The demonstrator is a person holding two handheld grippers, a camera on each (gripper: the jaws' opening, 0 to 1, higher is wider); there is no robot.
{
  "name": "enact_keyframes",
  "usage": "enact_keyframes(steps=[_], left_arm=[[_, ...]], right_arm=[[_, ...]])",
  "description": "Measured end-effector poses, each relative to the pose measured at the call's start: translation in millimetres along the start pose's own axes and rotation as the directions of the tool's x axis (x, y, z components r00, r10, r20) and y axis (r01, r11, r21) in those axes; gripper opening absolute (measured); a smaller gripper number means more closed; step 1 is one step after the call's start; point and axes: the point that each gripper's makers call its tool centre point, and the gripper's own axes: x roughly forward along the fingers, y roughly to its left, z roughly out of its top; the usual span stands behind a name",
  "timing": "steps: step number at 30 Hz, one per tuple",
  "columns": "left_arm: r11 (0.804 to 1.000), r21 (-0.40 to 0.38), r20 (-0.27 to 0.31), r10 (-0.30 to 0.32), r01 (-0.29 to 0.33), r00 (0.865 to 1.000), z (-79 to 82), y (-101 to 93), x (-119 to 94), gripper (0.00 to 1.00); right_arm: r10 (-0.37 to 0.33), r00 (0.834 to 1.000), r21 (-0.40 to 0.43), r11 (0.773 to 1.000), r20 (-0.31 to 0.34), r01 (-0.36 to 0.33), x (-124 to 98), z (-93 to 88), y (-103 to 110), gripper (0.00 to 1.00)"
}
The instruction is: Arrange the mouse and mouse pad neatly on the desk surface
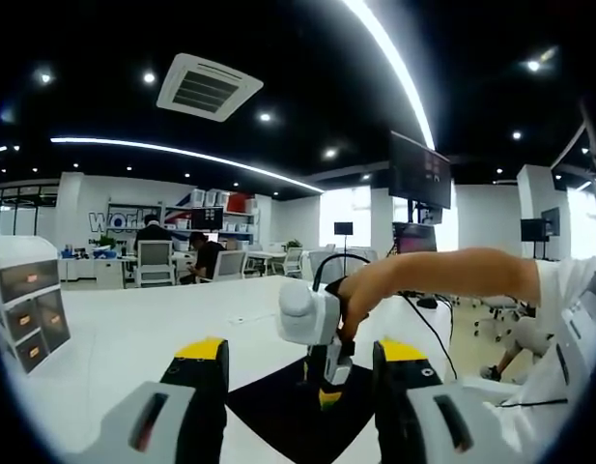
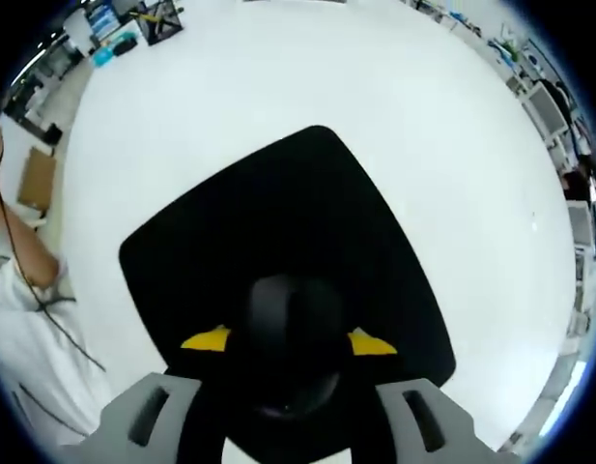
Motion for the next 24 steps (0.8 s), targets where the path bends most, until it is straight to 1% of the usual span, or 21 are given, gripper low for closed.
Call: enact_keyframes(steps=[3, 6, 8, 9, 10, 11, 12, 15, 16, 19, 22, 24], left_arm=[[1.0, 0.0, 0.002, -0.002, 0.002, 1.0, 0.5, -0.4, 0.1, 0.6], [1.0, 0.0, -0.001, -0.001, 0.001, 1.0, -0.3, 0.5, 0.4, 0.6], [1.0, -0.001, 0.001, 0.0, 0.0, 1.0, 0.2, 1.2, 0.0, 0.61], [1.0, -0.002, 0.0, -0.001, 0.001, 1.0, -0.1, 1.5, 0.1, 0.61], [1.0, -0.002, -0.001, -0.001, 0.001, 1.0, -0.5, 1.5, 0.1, 0.61], [1.0, -0.003, -0.001, 0.0, 0.0, 1.0, -0.7, 1.6, 0.2, 0.61], [1.0, -0.002, -0.001, 0.0, 0.0, 1.0, -0.6, 1.7, 0.0, 0.61], [1.0, -0.002, 0.002, 0.0, 0.0, 1.0, 0.0, 0.9, -0.5, 0.61], [1.0, -0.001, 0.0, 0.0, 0.0, 1.0, -0.5, 0.5, -0.5, 0.61], [1.0, -0.001, 0.002, 0.002, -0.002, 1.0, 0.0, -0.2, -1.3, 0.61], [1.0, -0.001, 0.003, 0.003, -0.003, 1.0, 0.3, 0.2, -2.0, 0.61], [1.0, -0.001, 0.001, 0.005, -0.005, 1.0, 0.0, 0.8, -1.5, 0.61]], right_arm=[[-0.001, 1.0, -0.019, 1.0, 0.008, 0.001, -2.3, 1.6, 0.6, 0.43], [0.008, 0.999, -0.036, 0.999, 0.039, -0.006, -9.5, 6.8, 1.3, 0.47], [0.01, 0.994, -0.041, 0.999, 0.111, -0.005, -21.1, 19.4, -0.8, 0.48], [0.009, 0.99, -0.044, 0.999, 0.14, -0.002, -28.2, 31.2, -9.0, 0.48], [0.011, 0.986, -0.048, 0.999, 0.167, -0.003, -35.0, 36.6, -12.4, 0.48], [0.008, 0.984, -0.048, 0.999, 0.176, 0.0, -38.1, 36.0, -13.5, 0.49], [-0.012, 0.974, -0.051, 0.998, 0.225, 0.025, -49.8, 42.9, -22.5, 0.49], [0.0, 0.956, -0.02, 1.0, 0.295, 0.006, -63.3, 36.0, -15.0, 0.48], [0.002, 0.95, 0.003, 1.0, 0.313, -0.003, -68.8, 32.5, -18.5, 0.48], [-0.026, 0.945, 0.014, 1.0, 0.326, 0.023, -73.4, 13.5, -21.7, 0.48], [-0.036, 0.933, 0.042, 0.999, 0.357, 0.023, -81.6, -3.6, -27.4, 0.48], [-0.046, 0.929, 0.054, 0.998, 0.367, 0.028, -86.3, -11.6, -31.0, 0.48]])
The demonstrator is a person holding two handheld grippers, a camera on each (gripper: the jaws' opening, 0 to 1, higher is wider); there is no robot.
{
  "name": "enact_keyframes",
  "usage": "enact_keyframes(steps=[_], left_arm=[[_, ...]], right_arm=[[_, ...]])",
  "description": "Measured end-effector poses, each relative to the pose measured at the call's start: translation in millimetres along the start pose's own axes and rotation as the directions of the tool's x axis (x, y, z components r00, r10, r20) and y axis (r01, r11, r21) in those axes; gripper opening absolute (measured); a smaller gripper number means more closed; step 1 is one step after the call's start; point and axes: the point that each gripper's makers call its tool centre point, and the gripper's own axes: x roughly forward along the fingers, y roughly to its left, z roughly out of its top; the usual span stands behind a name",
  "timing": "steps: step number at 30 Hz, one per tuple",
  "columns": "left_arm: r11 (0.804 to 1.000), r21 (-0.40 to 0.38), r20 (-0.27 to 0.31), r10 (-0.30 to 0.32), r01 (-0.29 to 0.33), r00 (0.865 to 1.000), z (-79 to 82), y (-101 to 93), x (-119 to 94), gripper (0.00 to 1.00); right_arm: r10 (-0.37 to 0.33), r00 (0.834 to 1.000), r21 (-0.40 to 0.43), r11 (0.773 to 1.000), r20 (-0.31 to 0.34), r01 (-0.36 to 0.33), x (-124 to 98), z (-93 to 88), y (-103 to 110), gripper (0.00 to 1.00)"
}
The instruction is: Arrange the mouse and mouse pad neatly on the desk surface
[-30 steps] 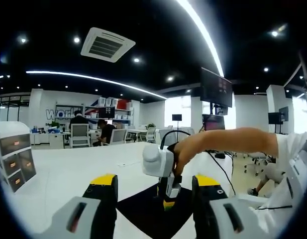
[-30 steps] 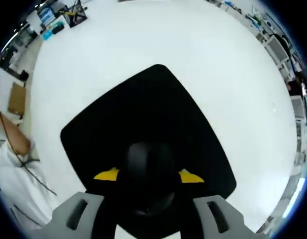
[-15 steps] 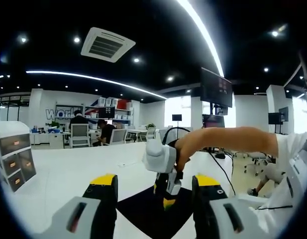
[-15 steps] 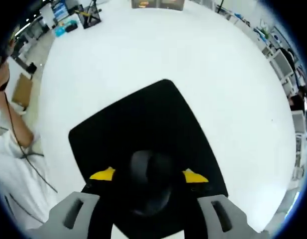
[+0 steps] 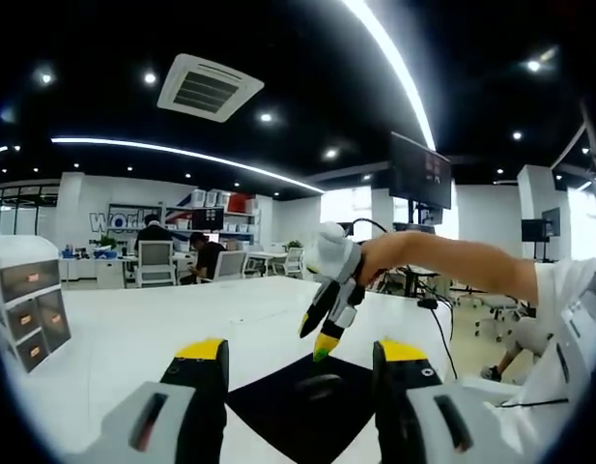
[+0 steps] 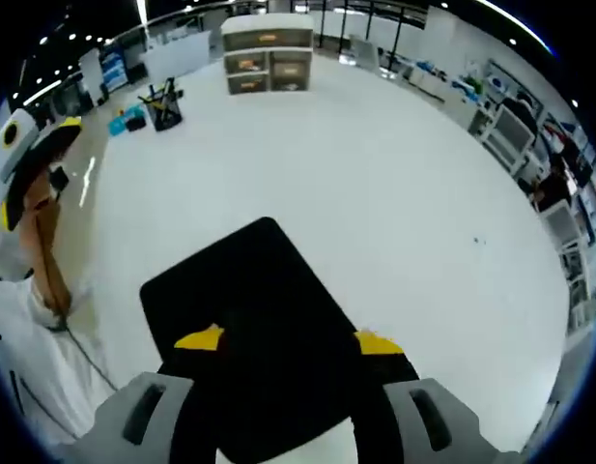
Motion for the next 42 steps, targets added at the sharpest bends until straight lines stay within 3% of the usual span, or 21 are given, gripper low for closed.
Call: enact_keyframes(steps=[6, 11, 14, 21, 24, 25, 27, 33, 36, 42], left_arm=[[1.0, 0.0, -0.002, -0.001, 0.001, 1.0, -0.2, -1.1, 1.3, 0.61], [1.0, -0.001, -0.005, 0.001, -0.001, 1.0, -1.3, -1.5, 2.5, 0.61], [1.0, -0.001, -0.006, -0.001, 0.001, 1.0, -1.1, -3.1, 3.6, 0.61], [1.0, 0.001, -0.013, -0.008, 0.008, 1.0, -2.5, -5.5, 6.3, 0.61], [1.0, 0.002, -0.018, -0.005, 0.005, 1.0, -4.1, -4.9, 6.8, 0.61], [1.0, 0.002, -0.02, -0.004, 0.004, 1.0, -4.5, -4.5, 6.8, 0.61], [1.0, 0.003, -0.018, -0.005, 0.005, 1.0, -4.1, -4.7, 6.2, 0.61], [1.0, 0.004, -0.016, -0.004, 0.004, 1.0, -3.5, -4.1, 5.2, 0.61], [1.0, 0.004, -0.023, -0.004, 0.004, 1.0, -5.8, -4.2, 5.9, 0.61], [1.0, 0.004, -0.026, -0.002, 0.002, 1.0, -7.3, -4.7, 6.1, 0.61]], right_arm=[[0.03, 0.992, 0.033, 0.999, 0.122, -0.034, -24.9, -11.4, 2.8, 0.48], [0.035, 0.975, 0.028, 0.999, 0.22, -0.043, -44.4, -16.5, 0.8, 0.48], [0.024, 0.953, 0.038, 0.999, 0.301, -0.037, -56.5, -12.6, -2.2, 0.48], [0.001, 0.882, 0.0, 1.0, 0.471, -0.001, -94.1, -8.7, -2.6, 0.49], [-0.017, 0.825, 0.015, 1.0, 0.565, 0.011, -115.1, -2.7, -7.6, 0.54], [-0.026, 0.811, 0.016, 1.0, 0.584, 0.02, -120.6, -2.2, -10.6, 0.56], [-0.022, 0.8, 0.01, 1.0, 0.6, 0.02, -127.9, -5.7, -11.1, 0.57], [-0.054, 0.726, 0.028, 0.998, 0.685, 0.048, -148.7, -10.6, -14.8, 0.58], [-0.059, 0.7, 0.035, 0.998, 0.712, 0.049, -153.5, -16.5, -13.2, 0.58], [-0.093, 0.668, 0.049, 0.995, 0.738, 0.085, -159.6, -32.8, -11.0, 0.59]])
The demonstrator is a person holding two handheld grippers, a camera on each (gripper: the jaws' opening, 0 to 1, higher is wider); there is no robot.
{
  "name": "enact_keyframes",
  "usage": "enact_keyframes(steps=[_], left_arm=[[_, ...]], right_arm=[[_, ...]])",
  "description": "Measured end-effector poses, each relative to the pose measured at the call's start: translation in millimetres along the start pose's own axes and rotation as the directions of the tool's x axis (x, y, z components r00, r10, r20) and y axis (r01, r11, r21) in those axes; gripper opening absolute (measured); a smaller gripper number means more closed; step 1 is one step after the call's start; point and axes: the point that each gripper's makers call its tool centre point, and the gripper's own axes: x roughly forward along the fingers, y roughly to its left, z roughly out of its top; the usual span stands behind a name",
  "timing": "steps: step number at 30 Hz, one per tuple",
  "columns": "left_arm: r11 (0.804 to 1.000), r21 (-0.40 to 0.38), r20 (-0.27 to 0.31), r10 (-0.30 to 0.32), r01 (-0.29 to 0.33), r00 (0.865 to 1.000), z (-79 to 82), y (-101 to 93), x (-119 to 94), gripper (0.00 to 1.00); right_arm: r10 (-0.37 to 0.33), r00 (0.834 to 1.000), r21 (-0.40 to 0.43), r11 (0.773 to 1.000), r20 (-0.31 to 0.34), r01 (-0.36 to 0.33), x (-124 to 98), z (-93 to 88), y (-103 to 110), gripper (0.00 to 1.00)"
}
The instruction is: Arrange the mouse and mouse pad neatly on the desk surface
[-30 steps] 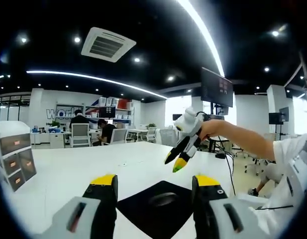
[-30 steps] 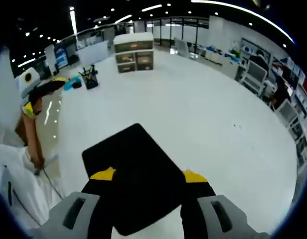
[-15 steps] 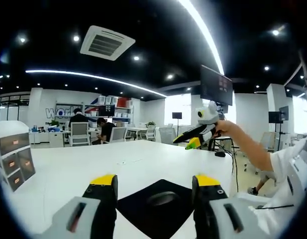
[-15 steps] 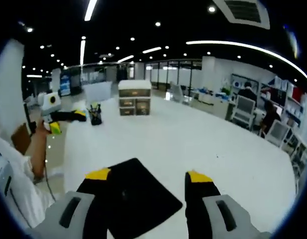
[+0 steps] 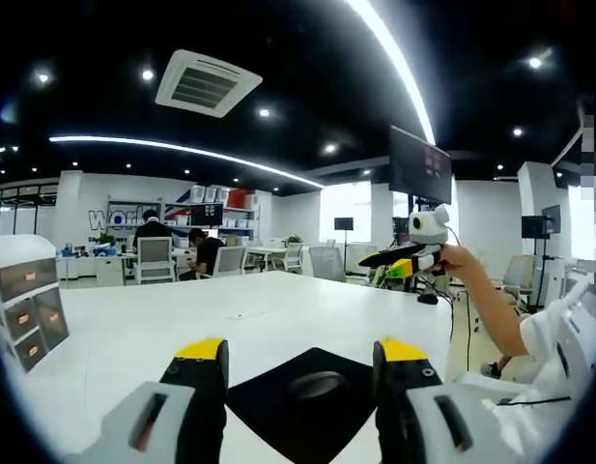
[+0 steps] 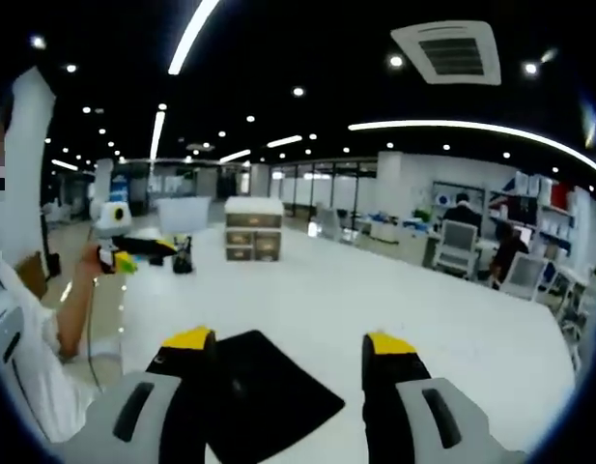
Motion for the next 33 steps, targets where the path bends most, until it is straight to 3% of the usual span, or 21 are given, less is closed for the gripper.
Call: enact_keyframes(steps=[8, 26, 33], left_arm=[[1.0, 0.004, 0.001, -0.004, 0.004, 1.0, 0.4, -2.8, 0.0, 0.61], [1.0, -0.007, -0.004, 0.008, -0.008, 1.0, -1.8, 8.2, -5.3, 0.61], [1.0, -0.004, -0.003, 0.011, -0.011, 1.0, -1.6, 10.0, -5.4, 0.61]], right_arm=[[-0.024, 0.999, 0.015, 1.0, 0.026, 0.024, -18.5, -11.7, 4.1, 0.6], [-0.034, 0.987, 0.016, 0.999, 0.157, 0.032, -53.4, -20.7, 16.7, 0.63], [-0.048, 0.987, 0.018, 0.999, 0.156, 0.045, -55.6, -24.2, 12.5, 0.63]])
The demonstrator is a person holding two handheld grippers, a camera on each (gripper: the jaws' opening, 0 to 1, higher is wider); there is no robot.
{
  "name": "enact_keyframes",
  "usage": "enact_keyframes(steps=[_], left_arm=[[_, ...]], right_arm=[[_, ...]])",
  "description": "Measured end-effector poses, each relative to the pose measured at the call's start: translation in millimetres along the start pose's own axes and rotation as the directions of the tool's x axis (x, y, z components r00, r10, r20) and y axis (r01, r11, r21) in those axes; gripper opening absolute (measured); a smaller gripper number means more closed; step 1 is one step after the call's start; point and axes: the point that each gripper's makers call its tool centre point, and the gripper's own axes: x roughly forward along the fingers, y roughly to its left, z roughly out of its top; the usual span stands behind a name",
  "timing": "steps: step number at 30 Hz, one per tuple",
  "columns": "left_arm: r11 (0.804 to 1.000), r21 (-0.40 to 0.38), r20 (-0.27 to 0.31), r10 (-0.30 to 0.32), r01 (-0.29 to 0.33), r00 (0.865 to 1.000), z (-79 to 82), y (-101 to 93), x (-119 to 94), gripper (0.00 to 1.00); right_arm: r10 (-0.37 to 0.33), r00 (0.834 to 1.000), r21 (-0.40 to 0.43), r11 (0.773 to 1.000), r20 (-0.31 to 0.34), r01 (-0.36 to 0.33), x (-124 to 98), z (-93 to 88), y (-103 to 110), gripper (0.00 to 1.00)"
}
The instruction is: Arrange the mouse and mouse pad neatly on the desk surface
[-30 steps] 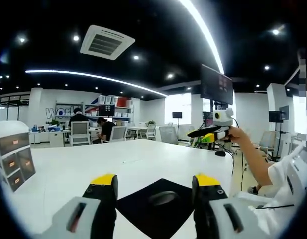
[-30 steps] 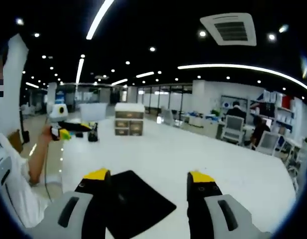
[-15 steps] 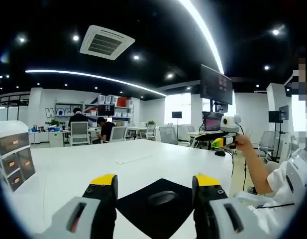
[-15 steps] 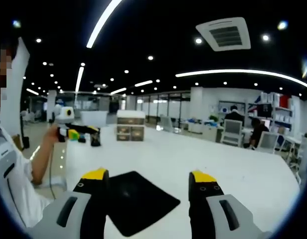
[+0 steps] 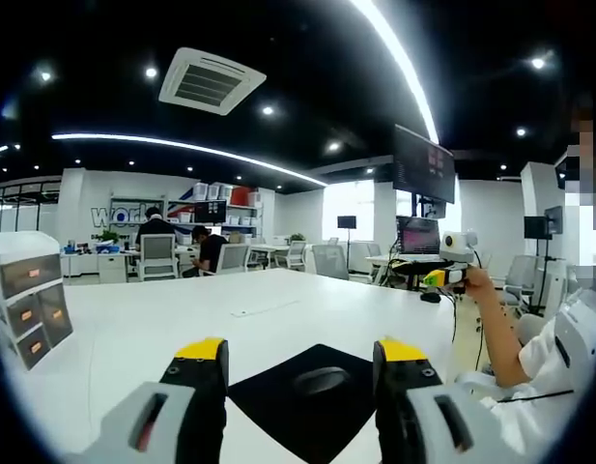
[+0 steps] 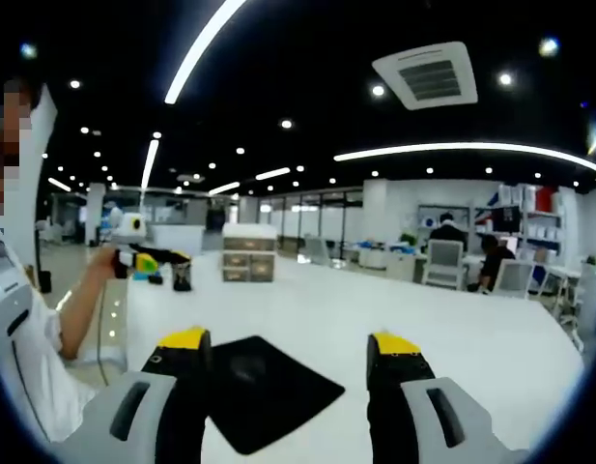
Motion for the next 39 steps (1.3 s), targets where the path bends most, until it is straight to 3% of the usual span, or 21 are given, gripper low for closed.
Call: enact_keyframes(steps=[39], left_arm=[[1.0, 0.019, 0.002, 0.003, -0.003, 1.0, 1.8, -3.9, 3.3, 0.61]], right_arm=[[0.043, 0.999, 0.009, 0.999, 0.012, -0.043, 2.4, 2.5, 10.7, 0.63]])
